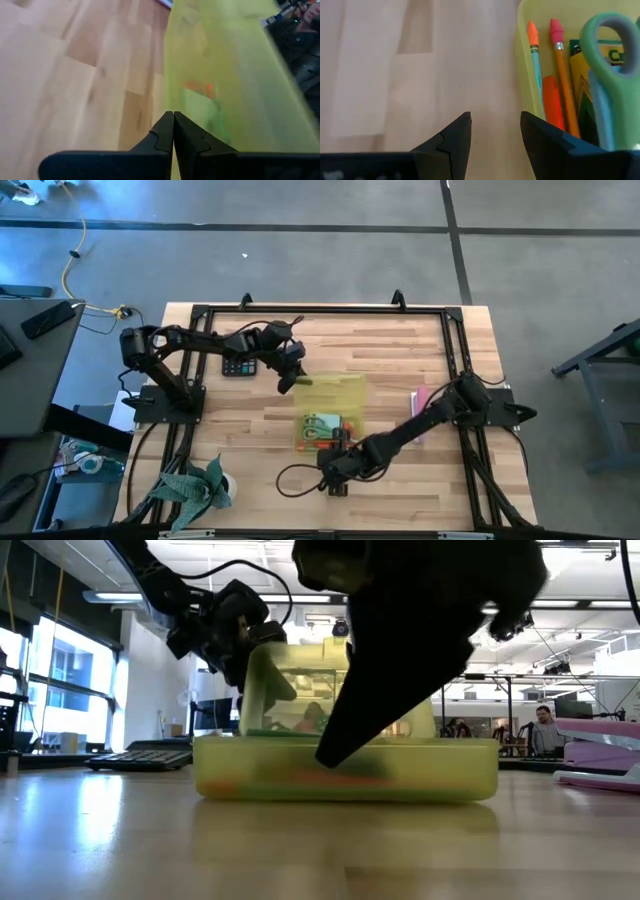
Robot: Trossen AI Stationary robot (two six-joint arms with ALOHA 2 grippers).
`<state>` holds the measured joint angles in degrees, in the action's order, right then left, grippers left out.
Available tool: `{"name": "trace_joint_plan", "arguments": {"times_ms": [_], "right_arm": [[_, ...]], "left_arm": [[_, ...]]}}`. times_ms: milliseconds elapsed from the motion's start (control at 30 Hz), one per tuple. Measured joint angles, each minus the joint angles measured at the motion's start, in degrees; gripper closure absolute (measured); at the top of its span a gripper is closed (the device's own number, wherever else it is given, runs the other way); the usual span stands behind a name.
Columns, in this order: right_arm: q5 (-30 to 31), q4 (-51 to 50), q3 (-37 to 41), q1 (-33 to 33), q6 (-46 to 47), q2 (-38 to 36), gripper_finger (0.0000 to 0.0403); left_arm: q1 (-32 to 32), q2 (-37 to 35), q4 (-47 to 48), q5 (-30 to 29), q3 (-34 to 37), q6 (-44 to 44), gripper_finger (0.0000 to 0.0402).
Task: Pack school essentials
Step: Close the yellow supply box
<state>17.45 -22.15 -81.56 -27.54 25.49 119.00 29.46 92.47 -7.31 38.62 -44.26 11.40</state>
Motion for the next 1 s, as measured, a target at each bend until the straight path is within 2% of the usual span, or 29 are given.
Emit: {"name": "trace_joint_plan", "arguments": {"times_ms": [333, 667, 900, 1000], "right_arm": [[4.2, -0.4, 0.0, 2.0, 0.5, 0.0, 0.024], [4.4, -0.3, 0.0, 2.9, 2.7, 0.0, 0.024], [4.1, -0.3, 0.0, 2.9, 4.7, 0.0, 0.024], [4.0, -0.3, 0.0, 2.9, 4.7, 0.0, 0.024]], "left_arm": [[-5.4, 0.0, 1.6, 0.0, 0.0, 0.0, 0.0401], [-10.9, -0.1, 4.6, -0.8, 0.0, 0.0, 0.0401], [-13.6, -0.3, 8.5, -6.6, -0.2, 0.0, 0.0401], [-14.2, -0.3, 8.6, -7.1, -0.2, 0.0, 0.0401]]}}
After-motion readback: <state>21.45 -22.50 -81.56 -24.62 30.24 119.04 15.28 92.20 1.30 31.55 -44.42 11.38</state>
